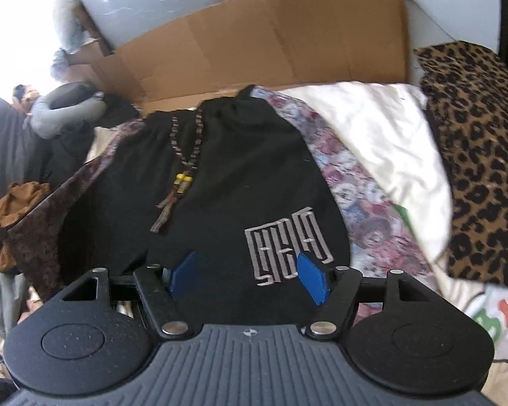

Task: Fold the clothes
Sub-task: 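Close the left gripper on the shorts while the right gripper opens and withdraws, then lift the black shorts' side with the left gripper and fold it over lengthwise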

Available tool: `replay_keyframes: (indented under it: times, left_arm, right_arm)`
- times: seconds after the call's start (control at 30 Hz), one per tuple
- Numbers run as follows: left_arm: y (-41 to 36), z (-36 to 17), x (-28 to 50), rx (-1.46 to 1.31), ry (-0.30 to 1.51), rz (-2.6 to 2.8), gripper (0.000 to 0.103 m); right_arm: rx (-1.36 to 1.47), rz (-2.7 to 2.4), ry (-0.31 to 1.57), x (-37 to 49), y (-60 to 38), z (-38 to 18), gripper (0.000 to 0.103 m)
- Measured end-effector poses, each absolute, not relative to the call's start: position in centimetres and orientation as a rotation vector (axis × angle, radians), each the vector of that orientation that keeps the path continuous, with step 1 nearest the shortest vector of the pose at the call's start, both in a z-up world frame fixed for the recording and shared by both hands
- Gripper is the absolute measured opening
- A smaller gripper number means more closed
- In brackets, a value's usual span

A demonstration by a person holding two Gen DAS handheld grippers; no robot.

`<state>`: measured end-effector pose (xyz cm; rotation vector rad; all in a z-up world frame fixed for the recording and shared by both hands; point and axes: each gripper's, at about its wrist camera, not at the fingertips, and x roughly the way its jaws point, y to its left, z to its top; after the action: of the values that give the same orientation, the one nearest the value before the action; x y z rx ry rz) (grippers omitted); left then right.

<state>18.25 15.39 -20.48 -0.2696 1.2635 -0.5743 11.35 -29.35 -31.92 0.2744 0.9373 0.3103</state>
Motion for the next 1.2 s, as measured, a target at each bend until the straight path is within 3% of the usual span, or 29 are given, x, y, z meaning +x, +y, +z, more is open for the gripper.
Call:
replay_keyframes:
  times: [1.0,1.1,1.2]
  left_arm:
    - [-2.0,-21.6,19.8,-0.249,1.257,-0.925,0.005]
    - [-2.8,-21.4,19.6,-0.253,1.26,-0.937,0.005]
    - [-3.4,-21.0,19.5,-0.278,1.254,-0.946,0.005]
  right_arm:
    - [0.252,0.666,0.861,14.3,-19.1,-29.8,0.071]
    - [0.296,0.652,0.835,14.3,-19.9,-29.7,0.063]
    - [0.29,0.632,0.843,14.5,-20.3,-30.0,0.043]
